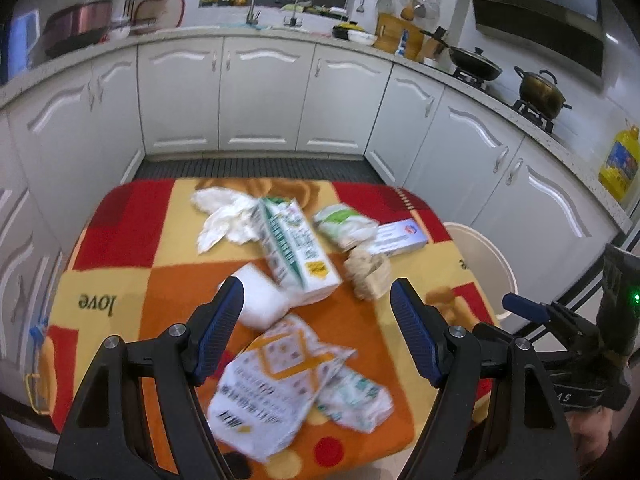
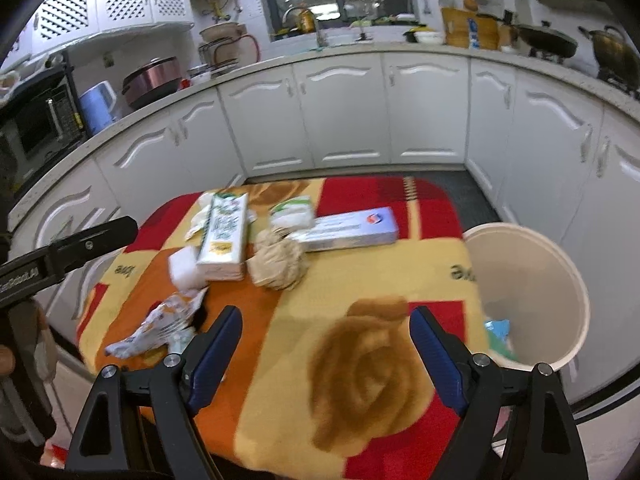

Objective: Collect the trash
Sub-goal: 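Move both tools back over the table, then grasp the white plastic wrapper with the right tool while the left tool grasps the printed bag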

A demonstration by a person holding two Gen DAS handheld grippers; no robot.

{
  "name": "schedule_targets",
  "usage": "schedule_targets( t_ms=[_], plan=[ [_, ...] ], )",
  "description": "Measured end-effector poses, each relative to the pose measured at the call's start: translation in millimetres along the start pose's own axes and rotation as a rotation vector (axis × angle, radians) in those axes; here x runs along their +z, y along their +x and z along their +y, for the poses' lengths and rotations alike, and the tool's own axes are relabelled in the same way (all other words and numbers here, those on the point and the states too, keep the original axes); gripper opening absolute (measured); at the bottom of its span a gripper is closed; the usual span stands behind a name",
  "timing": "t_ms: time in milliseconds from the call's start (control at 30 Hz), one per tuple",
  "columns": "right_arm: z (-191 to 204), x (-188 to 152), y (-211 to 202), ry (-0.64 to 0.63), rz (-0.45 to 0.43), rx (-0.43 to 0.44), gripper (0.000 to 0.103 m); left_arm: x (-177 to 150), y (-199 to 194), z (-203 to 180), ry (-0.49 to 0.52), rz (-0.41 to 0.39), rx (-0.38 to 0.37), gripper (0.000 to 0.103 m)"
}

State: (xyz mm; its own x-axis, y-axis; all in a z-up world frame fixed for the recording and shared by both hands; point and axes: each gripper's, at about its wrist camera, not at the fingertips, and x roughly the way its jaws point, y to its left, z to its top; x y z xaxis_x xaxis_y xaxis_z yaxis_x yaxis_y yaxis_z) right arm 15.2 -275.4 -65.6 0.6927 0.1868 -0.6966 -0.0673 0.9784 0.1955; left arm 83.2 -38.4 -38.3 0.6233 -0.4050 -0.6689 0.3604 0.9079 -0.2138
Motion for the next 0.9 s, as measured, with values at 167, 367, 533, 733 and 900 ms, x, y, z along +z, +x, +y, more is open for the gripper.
schedule_targets(
  t_ms=[167,367,533,733,900],
  plan=[
    [19.9,-10.1,16.3,-0.015,0.069,0.101,0.084,-14.0,-1.3,23.7,-0.006,0.049,-0.016,0.076],
    [59.5,-23.6,40.0,-0.106,0.144,0.197,0.084,-26.5,-2.5,43.3,-0.019,0.075,0.012,0.076],
    [82.3,-34.8,72.8,-0.136,0.205,0.265,0.054,-29.9,2.0,50.0,-0.033,0.093,-0.002,0.076],
    [65.6,-34.6,71.7,-0.098,0.182,0.254,0.027,-36.9,6.5,45.9,0.006,0.134,-0.058,0.076],
    [24.0,-22.2,56.6,-0.026,0.142,0.156,0.027,-47.8,12.3,24.6,0.091,0.158,-0.072,0.076]
  ],
)
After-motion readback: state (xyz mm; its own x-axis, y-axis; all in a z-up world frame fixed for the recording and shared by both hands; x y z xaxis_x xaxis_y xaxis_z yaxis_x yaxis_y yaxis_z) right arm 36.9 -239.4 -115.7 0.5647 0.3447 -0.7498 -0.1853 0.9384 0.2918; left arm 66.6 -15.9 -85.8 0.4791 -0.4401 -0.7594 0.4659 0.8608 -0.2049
